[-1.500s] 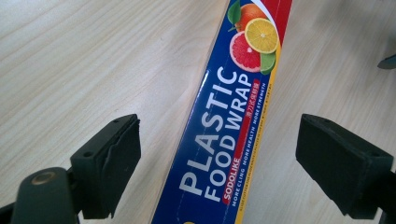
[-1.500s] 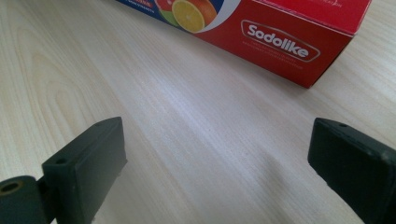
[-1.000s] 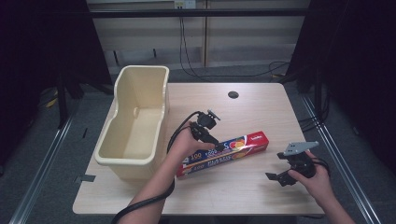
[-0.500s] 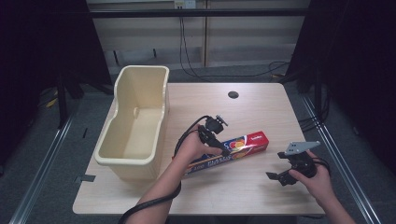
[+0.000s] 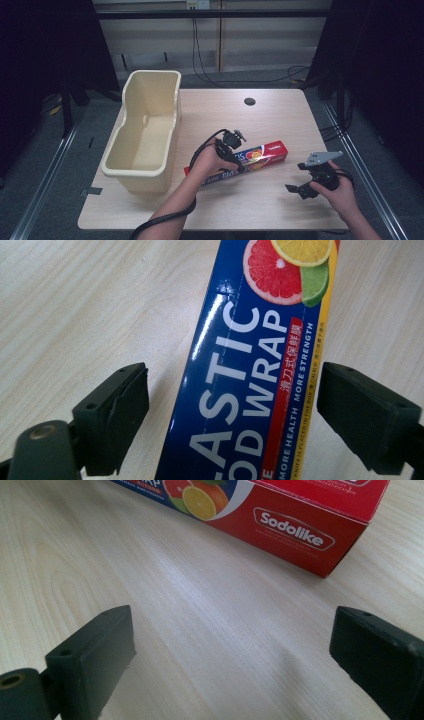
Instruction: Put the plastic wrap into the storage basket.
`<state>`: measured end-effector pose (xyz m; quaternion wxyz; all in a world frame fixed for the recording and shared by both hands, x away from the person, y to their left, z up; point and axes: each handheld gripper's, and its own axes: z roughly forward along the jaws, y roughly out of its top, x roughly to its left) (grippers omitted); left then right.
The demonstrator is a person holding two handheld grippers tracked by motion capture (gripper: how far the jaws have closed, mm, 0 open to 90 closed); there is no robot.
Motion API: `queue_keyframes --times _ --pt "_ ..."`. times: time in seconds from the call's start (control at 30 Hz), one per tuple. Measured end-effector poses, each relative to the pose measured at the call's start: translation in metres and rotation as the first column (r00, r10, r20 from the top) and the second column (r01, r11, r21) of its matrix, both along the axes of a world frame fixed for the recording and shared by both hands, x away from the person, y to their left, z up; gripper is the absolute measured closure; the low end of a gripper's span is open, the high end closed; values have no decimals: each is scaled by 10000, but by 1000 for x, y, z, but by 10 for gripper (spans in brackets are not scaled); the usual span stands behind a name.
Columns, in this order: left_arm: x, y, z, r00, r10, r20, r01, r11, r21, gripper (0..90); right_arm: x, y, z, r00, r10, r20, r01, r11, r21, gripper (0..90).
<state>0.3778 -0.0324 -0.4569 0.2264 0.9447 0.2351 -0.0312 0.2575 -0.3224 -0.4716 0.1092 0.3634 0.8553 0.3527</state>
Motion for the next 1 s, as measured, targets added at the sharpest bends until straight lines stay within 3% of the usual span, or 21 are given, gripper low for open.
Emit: queue_keyframes --times 0.33,0.47,0.6,0.93,1.0 --pt "0 -8 -6 9996 -285 -84 285 9996 -18 211 0 0 0 10000 79 13 -79 9999 -63 41" --pt "-1 -11 -9 9986 -525 -23 525 9984 203 276 0 0 1 10000 62 3 -62 10000 -29 41" --pt "0 -12 -11 9994 -344 7 344 9991 250 315 0 0 1 10000 88 -26 -88 9999 -89 44" --pt "-1 -13 -9 9991 -426 48 423 9979 484 344 -1 1 1 10000 79 -46 -79 9999 -78 44" --pt "-2 -15 -8 9996 -227 -163 236 9981 573 351 0 0 1 9999 98 -55 -99 9999 -65 44"
